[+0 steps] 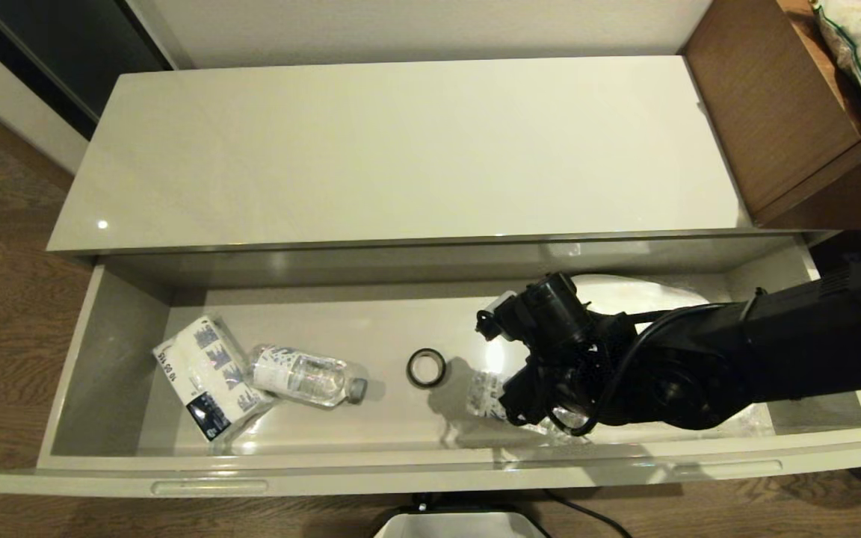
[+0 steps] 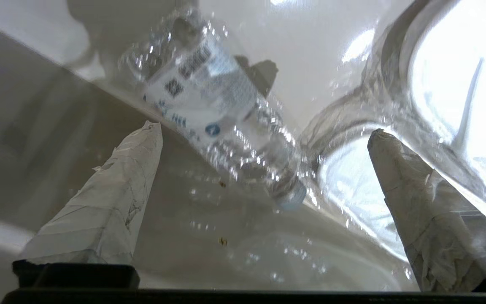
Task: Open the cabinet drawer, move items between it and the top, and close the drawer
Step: Take out the disposable slippers from the drawer
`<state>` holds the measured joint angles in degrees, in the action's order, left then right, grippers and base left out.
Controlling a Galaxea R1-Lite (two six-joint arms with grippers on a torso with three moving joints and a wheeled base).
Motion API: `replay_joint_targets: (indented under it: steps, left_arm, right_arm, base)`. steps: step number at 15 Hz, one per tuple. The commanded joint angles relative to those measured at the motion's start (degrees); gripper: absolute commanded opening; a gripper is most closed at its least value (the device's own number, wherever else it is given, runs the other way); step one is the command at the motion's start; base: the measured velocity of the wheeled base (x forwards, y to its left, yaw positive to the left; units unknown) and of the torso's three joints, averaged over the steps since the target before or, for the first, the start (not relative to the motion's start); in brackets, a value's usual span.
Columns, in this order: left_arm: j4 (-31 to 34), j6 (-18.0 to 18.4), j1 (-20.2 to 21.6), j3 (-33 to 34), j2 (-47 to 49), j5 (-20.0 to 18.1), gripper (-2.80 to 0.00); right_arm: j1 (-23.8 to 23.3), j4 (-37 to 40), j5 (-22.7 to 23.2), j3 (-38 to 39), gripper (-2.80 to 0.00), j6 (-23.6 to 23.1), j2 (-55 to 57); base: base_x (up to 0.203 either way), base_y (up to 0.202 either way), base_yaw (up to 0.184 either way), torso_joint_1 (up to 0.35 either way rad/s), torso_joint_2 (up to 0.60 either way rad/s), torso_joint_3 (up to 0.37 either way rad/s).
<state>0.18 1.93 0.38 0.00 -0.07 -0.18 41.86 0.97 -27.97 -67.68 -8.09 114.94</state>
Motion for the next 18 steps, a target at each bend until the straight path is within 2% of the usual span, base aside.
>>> replay_joint_targets:
  steps: [1,9,15,18]
  left_arm:
    - [0.0,0.0,0.0,0.1,0.1,0.0,-2.8]
    - [0.0,0.0,0.1,0.1,0.1,0.0,-2.8]
    - [0.0,0.0,0.0,0.1,0.1,0.0,-2.8]
    - [0.0,0.0,0.0,0.1,0.1,0.0,-2.8]
  right_arm:
    - [-0.8,-0.3,-0.2,-1.4,0.0,-0.1,2.2]
    - [-4.0,-1.9,-0.1,-7.6,0.0,-0.1,5.5]
    - [-4.4,-7.3,-0.1,-9.8,0.0,-0.2,11.8]
    - [-4.4,-7.6,-0.1,-11.8,0.0,-0.1,14.2]
  base:
    - [0.0,0.0,0.0,0.0,0.0,0.0]
    - [0.0,0.0,0.0,0.0,0.0,0.0]
    - [0.0,0.0,0.0,0.0,0.0,0.0]
    - [0.0,0.0,0.0,0.0,0.0,0.0]
